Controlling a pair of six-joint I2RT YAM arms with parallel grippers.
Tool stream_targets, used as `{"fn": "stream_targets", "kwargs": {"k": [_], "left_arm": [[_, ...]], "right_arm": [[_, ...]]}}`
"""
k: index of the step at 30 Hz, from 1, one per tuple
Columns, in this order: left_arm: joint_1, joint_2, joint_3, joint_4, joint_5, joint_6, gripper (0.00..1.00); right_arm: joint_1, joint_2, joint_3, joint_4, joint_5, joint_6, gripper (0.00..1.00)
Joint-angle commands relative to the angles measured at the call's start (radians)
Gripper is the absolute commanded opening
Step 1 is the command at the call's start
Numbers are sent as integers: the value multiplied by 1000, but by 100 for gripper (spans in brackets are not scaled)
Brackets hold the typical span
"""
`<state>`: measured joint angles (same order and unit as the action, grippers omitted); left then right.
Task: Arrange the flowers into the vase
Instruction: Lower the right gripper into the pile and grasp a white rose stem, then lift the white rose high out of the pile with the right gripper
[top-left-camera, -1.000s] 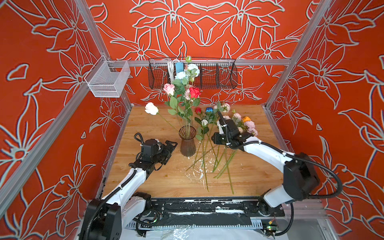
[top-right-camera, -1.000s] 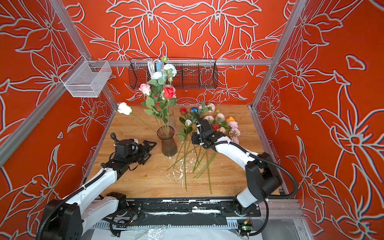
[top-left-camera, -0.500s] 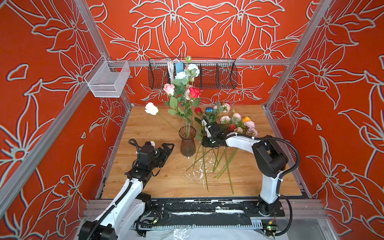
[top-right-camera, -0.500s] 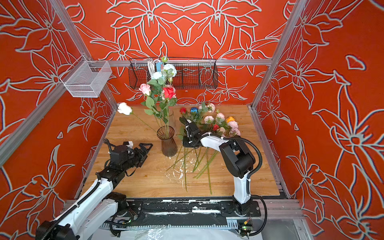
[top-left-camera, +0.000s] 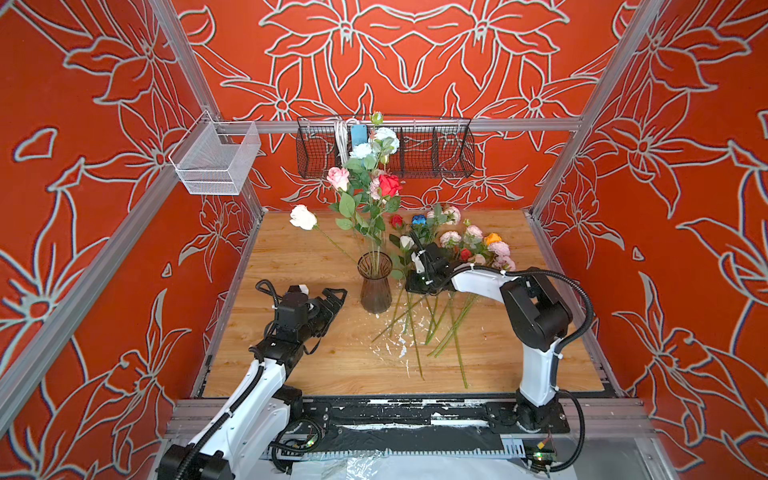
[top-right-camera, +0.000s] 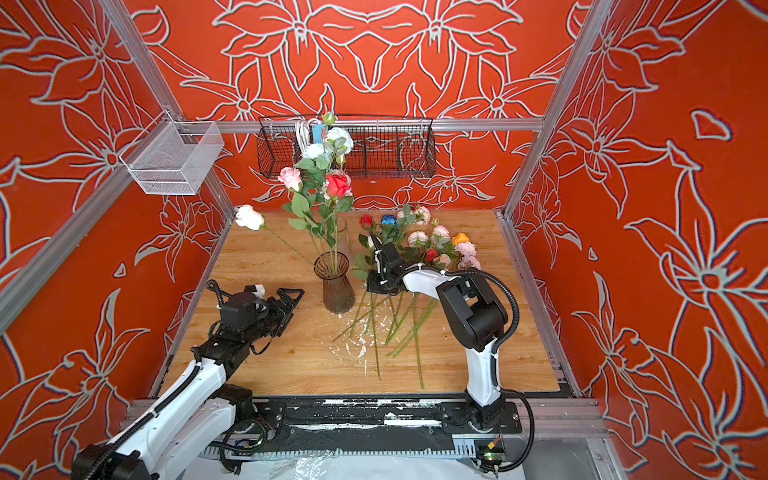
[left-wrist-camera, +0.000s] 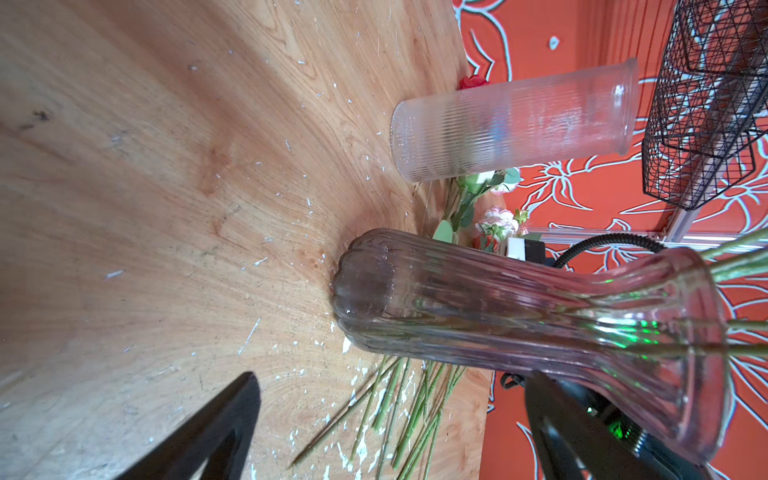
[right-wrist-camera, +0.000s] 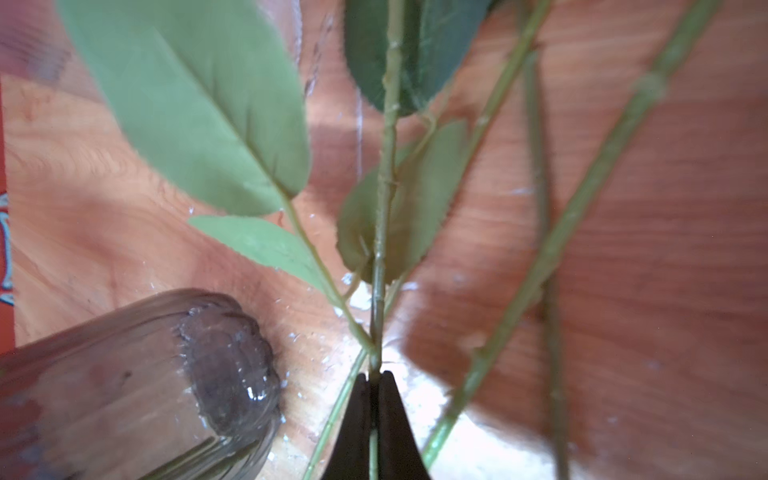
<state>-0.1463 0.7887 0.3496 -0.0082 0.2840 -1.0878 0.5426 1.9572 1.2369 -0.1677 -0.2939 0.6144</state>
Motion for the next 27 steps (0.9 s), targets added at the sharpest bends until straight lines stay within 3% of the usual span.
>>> {"fn": "stream_targets", "kwargs": {"k": [1, 9, 16, 19, 22, 27], "left_arm": [[-6, -16, 29, -10, -18, 18, 99], [-6, 8, 56, -8, -19, 22, 99], [-6, 56, 105, 8, -3, 16, 99], [-5, 66, 121, 22, 21, -14, 98], [-6, 44, 206, -45, 64, 42, 97], [-6, -83, 315, -185, -57, 123, 99]], "right_arm": [[-10, -54, -21, 23, -16, 31, 1], [-9, -266, -123, 56, 43, 27, 0], [-10, -568, -287, 146, 127, 21, 0], [-9, -676, -303, 86, 169, -10, 0], [-9, -781, -331, 81, 190, -40, 0], [-7, -919, -357, 173, 216, -81, 0]]}}
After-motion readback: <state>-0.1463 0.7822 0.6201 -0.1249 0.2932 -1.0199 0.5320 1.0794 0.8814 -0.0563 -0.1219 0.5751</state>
